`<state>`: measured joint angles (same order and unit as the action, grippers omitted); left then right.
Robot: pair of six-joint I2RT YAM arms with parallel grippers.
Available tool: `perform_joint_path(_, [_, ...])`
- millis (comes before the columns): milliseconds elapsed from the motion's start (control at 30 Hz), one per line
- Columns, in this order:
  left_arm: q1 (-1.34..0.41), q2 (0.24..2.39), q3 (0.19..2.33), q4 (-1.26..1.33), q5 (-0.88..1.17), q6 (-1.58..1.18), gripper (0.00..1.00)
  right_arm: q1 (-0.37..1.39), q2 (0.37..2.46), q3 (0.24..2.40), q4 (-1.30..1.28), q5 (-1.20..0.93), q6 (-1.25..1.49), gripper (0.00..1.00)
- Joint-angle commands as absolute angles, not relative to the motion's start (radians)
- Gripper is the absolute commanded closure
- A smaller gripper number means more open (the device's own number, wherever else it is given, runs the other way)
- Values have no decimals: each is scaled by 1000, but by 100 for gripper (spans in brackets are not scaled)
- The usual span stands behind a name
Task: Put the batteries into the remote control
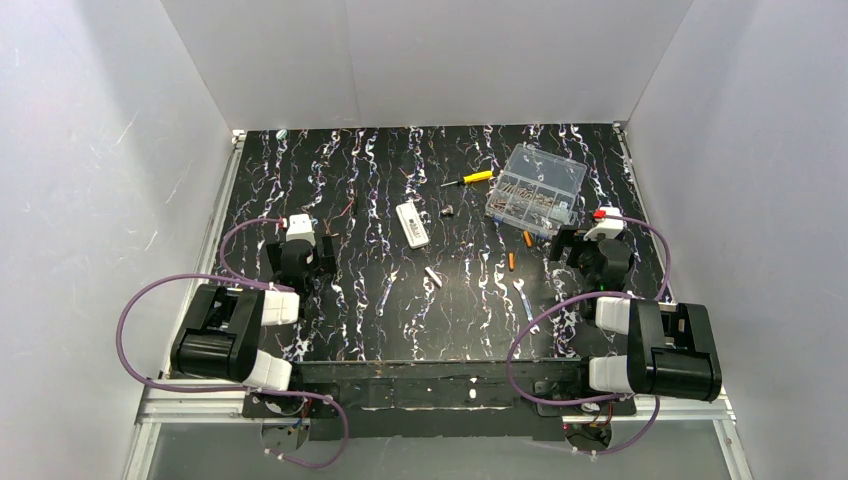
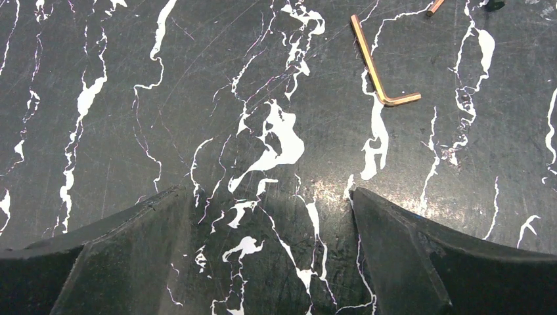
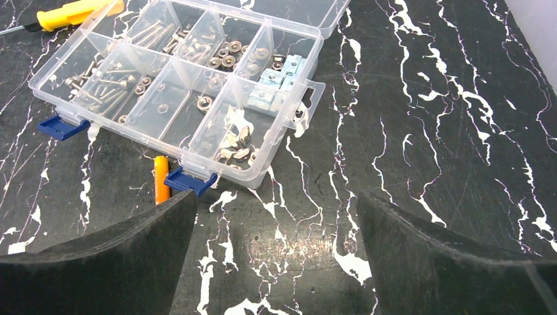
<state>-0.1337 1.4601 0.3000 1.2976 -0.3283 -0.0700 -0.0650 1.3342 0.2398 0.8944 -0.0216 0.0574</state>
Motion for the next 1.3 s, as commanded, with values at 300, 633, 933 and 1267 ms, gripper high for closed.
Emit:
perform_joint_path(300, [-130,1499,252,1122,-388,-17,1,-62,1330,273,958,-5,66,0])
perform_joint_path(633, [-137,1346,310,902,-422,-12,0,-44,1198,224,935,37,59,0])
perform_joint_path(933, [-140,977,470,384,-522,-108,0,-3,935,324,593,124,219,0])
perform_joint_path(1267, [-134,851,604,6,-554,-253,1,-2,1080,837,-178,161,407,0])
